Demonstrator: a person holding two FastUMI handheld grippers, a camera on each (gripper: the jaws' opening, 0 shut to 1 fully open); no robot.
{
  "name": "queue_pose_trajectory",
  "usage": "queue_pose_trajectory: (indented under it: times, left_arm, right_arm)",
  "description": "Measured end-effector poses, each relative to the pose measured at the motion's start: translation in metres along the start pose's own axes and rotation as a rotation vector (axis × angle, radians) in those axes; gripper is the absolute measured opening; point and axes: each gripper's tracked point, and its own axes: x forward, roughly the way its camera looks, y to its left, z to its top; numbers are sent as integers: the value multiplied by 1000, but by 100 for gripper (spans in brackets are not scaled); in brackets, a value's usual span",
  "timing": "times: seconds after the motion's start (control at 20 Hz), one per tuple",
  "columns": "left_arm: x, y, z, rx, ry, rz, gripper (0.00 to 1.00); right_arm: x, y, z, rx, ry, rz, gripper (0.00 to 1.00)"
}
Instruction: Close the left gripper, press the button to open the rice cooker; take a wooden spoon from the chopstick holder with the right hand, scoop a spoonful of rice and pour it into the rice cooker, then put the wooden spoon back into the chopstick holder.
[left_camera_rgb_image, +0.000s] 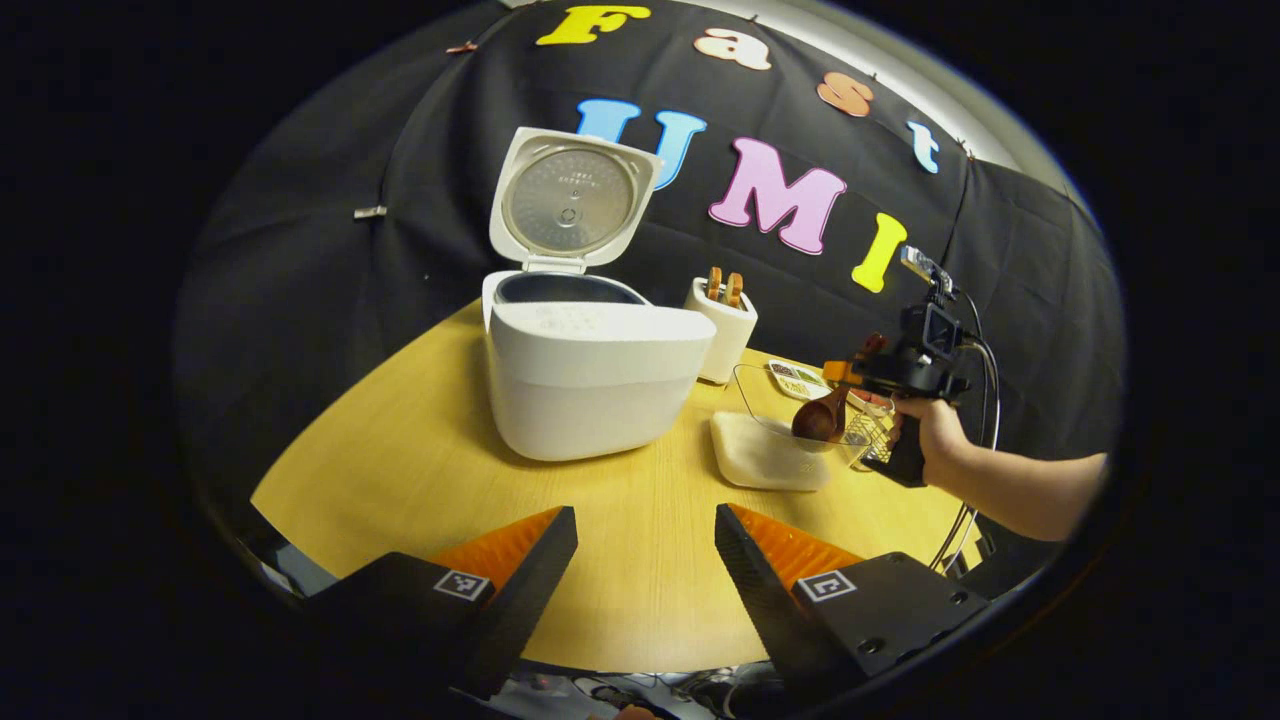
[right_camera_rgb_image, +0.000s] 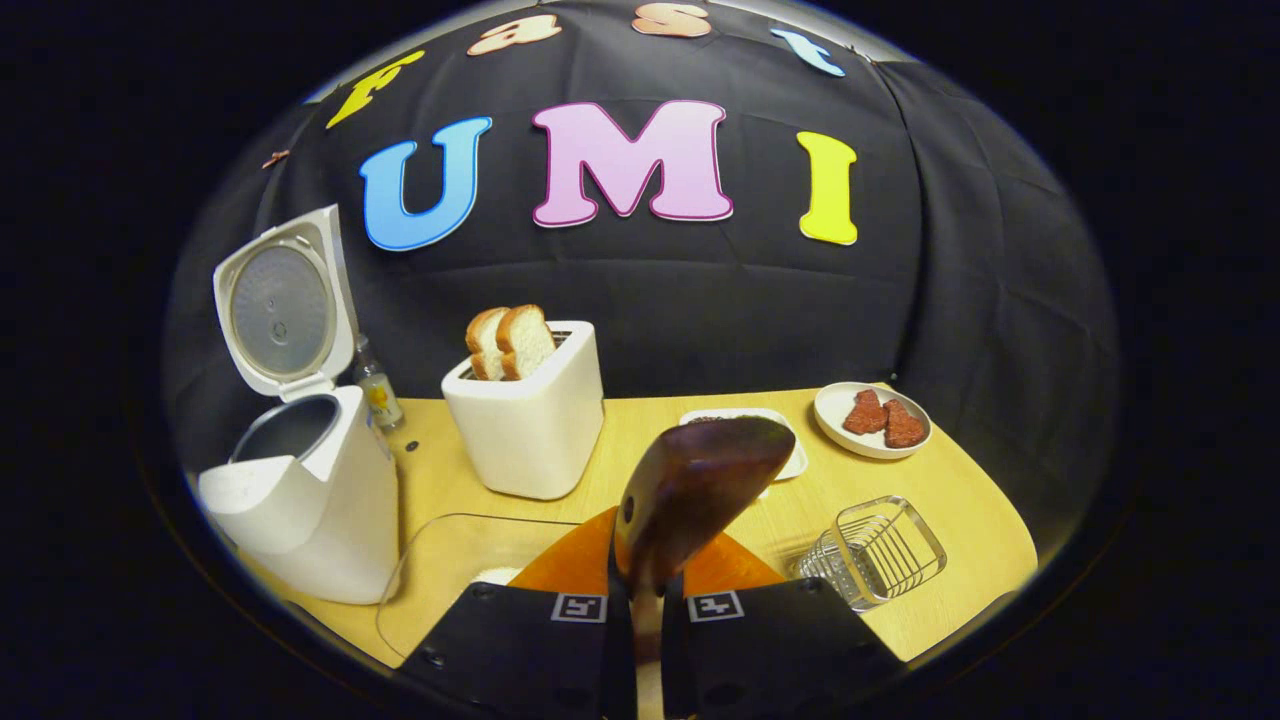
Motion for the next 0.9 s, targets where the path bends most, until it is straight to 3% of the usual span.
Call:
queue_pose_trajectory:
  times: [0.2, 0.3, 0.35, 0.5, 0.65, 0.9]
  left_arm:
    - [0, 16, -4, -47, -4, 15, 96]
    - [0, 22, -4, -61, 3, 12, 96]
    - [0, 25, -5, -65, 5, 12, 96]
    - [-1, 35, -6, -34, 10, 27, 96]
    - [-3, 35, -6, -35, 14, 25, 97]
    - [-6, 29, -15, -49, 35, 20, 98]
  right_arm:
    - [-2, 11, -5, -7, -30, -26, 14]
    - [-7, 32, -19, 17, 8, 17, 10]
    - [-10, 42, -23, 22, 24, 37, 15]
    - [-16, 61, -27, 23, 36, 61, 15]
    - [-23, 81, -32, 107, 79, 105, 15]
    - [-24, 83, -36, 294, 174, 114, 15]
